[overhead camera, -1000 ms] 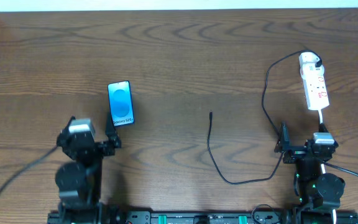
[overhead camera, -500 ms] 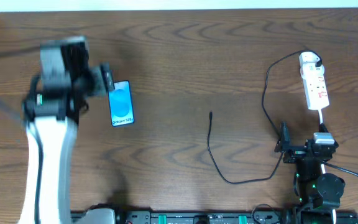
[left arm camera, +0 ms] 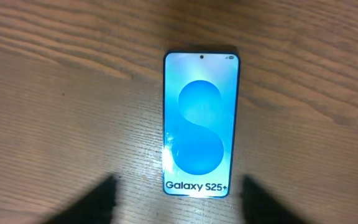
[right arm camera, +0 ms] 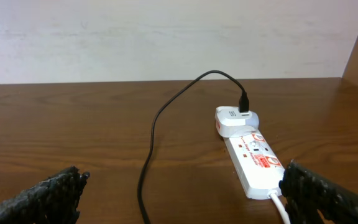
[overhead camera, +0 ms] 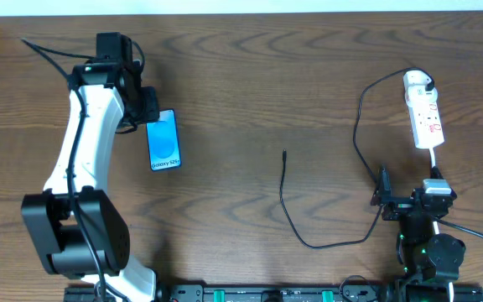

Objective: Plug charger to phone and switch on socket
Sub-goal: 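Move the left gripper forward over the blue phone and lower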

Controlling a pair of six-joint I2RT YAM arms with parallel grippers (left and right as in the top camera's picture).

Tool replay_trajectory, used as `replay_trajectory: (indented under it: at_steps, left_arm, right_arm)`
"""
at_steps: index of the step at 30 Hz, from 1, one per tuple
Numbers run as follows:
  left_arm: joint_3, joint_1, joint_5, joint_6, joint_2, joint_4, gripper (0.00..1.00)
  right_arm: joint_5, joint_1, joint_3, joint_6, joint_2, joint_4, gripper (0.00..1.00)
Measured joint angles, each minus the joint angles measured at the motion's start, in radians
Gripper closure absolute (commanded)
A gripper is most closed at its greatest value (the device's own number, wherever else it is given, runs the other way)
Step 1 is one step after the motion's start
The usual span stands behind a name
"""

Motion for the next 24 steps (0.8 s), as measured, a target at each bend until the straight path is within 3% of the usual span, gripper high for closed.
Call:
replay_trajectory:
  at_steps: [11,24]
  left_arm:
    - [0.001,0.000,0.011,-0.061,0.104,-0.033,0.02]
    - [0.001,-0.025,0.041,-0.068,0.298,0.037,0.02]
  right_arm:
    - [0.000,0.000,0.000,0.000,0.000,0.000,0.01]
    - [0.000,0.000,0.000,0.000,0.000,0.000,0.01]
